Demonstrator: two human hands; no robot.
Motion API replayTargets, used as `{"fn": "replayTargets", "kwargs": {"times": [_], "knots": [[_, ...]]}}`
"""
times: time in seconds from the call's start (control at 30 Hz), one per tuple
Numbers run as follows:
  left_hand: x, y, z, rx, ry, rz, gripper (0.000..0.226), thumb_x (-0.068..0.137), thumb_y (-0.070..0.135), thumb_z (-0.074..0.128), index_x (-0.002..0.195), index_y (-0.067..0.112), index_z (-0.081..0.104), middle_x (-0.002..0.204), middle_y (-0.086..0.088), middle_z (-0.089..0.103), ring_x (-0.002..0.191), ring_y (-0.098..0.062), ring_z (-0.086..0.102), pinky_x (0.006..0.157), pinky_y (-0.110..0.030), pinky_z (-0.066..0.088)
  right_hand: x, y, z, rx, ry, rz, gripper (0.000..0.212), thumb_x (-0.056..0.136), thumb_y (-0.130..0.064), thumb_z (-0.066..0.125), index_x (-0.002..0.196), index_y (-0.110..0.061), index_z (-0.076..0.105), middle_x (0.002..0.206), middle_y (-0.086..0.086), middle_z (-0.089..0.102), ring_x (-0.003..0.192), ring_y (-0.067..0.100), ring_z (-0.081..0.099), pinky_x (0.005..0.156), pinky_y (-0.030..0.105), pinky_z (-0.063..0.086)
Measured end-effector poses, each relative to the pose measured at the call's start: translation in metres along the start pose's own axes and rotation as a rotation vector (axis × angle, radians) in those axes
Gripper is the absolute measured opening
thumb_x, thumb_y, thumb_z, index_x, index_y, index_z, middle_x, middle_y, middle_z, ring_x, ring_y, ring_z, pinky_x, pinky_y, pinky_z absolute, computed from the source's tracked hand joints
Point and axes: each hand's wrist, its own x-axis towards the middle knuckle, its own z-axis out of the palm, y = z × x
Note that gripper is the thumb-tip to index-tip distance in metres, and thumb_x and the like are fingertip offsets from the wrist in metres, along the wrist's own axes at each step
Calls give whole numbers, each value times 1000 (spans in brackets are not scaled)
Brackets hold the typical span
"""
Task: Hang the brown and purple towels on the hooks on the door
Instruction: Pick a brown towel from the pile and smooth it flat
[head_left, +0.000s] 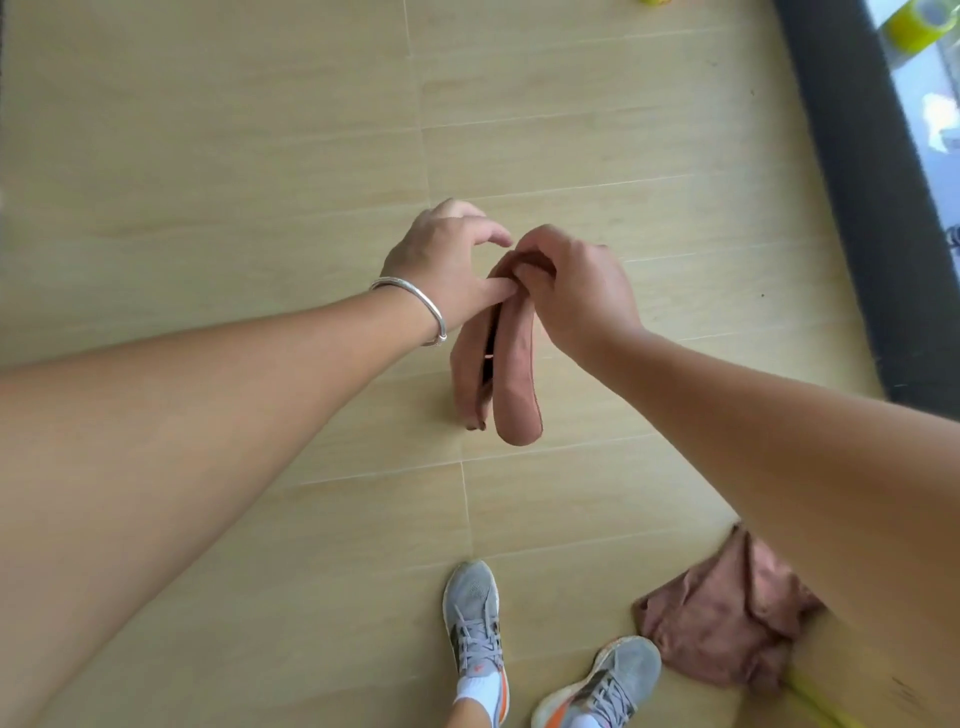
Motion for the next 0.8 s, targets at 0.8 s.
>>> {"fn": "replayTargets", "kwargs": {"times": [0.8], "knots": [[22, 0, -70, -353, 269, 65, 16, 89, 10, 47, 88, 20, 59, 74, -12, 64, 65, -26, 55, 64, -33, 43, 0, 34, 5, -454, -231, 101, 14, 69, -30, 38, 80, -24, 44, 64, -5, 46, 78, 27, 50, 89, 39, 35]]}}
